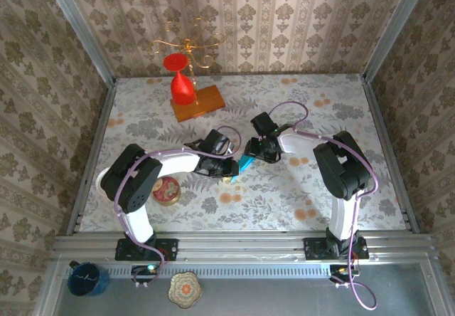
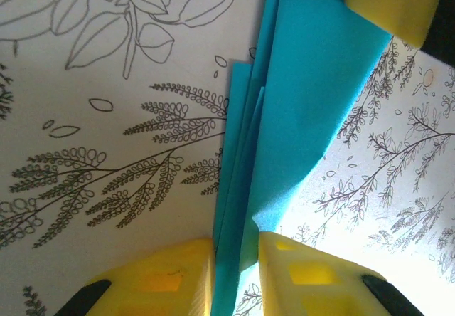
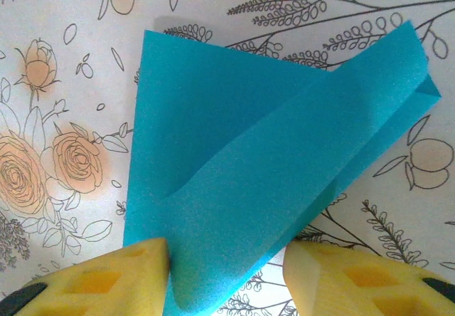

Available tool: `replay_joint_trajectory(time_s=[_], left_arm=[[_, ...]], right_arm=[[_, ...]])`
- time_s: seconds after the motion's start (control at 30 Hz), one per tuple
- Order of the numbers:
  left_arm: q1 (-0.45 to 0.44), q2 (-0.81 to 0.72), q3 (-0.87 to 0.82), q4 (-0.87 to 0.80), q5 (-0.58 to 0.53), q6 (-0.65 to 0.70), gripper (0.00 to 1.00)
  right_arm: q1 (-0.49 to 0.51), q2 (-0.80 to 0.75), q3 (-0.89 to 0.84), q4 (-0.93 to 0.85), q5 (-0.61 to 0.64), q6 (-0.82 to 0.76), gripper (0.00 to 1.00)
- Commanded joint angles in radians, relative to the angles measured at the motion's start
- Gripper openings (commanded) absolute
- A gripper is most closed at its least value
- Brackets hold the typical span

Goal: Fold a paper plane with a square sheet of paper (pick it up from the middle)

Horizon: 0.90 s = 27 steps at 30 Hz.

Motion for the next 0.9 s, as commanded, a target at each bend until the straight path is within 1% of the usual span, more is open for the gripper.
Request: replay_joint_trajectory(time_s=[0.0, 0.4, 0.6, 0.7, 0.87], left_arm=[[-0.011, 0.059, -0.008, -0.003, 0.013, 0.010, 0.24], [-0.006, 0.090, 0.002, -0.038, 0.001, 0.012, 0.20], [-0.005, 0.104, 0.009, -0.050, -0.004, 0.013, 0.19], [-0.005, 0.107, 0.015, -0.059, -0.004, 0.019, 0.19], [-0.006, 0.110, 0.019, -0.070, -0.001, 0.025, 0.19]], right_arm=[[0.000, 0.125, -0.044, -0.030, 0.028, 0.003, 0.52], [-0.007, 0.146, -0.056, -0.019, 0.029, 0.006, 0.51], [-0.011, 0.126, -0.052, -0.013, 0.009, 0.000, 0.50], [-0.017, 0.056, -0.061, 0.003, -0.025, -0.014, 0.51], [-0.030, -0.156, -0.118, 0.032, -0.057, -0.038, 0.55]])
